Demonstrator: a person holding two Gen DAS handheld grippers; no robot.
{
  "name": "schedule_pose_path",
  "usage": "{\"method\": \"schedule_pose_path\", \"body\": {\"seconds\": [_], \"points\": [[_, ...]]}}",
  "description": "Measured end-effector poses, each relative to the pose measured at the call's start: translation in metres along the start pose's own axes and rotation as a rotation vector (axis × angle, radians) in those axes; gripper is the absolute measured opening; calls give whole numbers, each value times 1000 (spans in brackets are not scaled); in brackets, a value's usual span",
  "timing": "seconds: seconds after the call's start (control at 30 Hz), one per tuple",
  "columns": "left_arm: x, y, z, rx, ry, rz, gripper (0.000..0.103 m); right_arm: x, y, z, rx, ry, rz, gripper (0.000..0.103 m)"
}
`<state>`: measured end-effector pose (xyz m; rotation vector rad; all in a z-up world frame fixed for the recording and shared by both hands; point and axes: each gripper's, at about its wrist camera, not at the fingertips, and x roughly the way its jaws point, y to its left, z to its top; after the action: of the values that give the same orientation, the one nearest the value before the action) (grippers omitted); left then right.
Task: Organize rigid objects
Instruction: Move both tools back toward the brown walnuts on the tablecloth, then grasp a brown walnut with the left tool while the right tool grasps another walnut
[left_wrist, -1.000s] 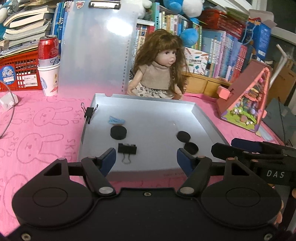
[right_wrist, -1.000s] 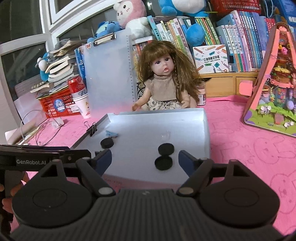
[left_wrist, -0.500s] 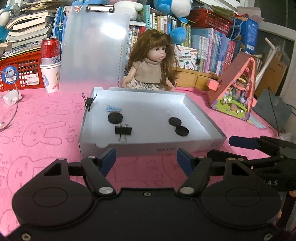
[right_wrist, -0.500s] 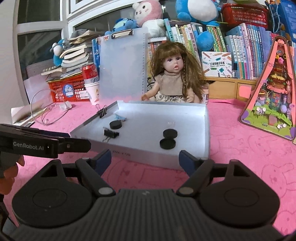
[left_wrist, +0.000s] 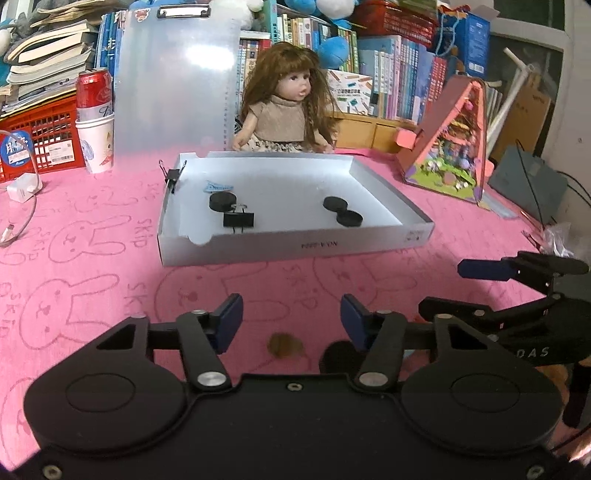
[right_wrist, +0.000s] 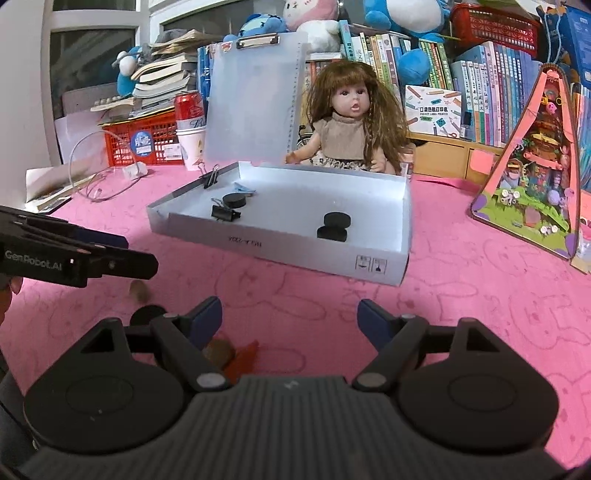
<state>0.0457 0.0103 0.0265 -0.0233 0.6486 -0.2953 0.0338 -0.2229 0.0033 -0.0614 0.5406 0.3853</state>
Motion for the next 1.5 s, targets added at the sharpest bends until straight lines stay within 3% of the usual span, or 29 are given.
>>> {"method": "schedule_pose_path", "body": {"seconds": [0.27,0.83,1.17,1.5], "points": [[-2,-5,-14,28,13,1,44,-6,16,-8,-90,17,38,87],[4,-3,-21,47,20,26,39,2,39,-17,-192,65,46,51],[4,-6,-22,70,11,30,32,1,42,-17,-193,45,53,43],[2,-5,-25,114,25,32,30,-3,48,-15,-191,10,69,28]]}}
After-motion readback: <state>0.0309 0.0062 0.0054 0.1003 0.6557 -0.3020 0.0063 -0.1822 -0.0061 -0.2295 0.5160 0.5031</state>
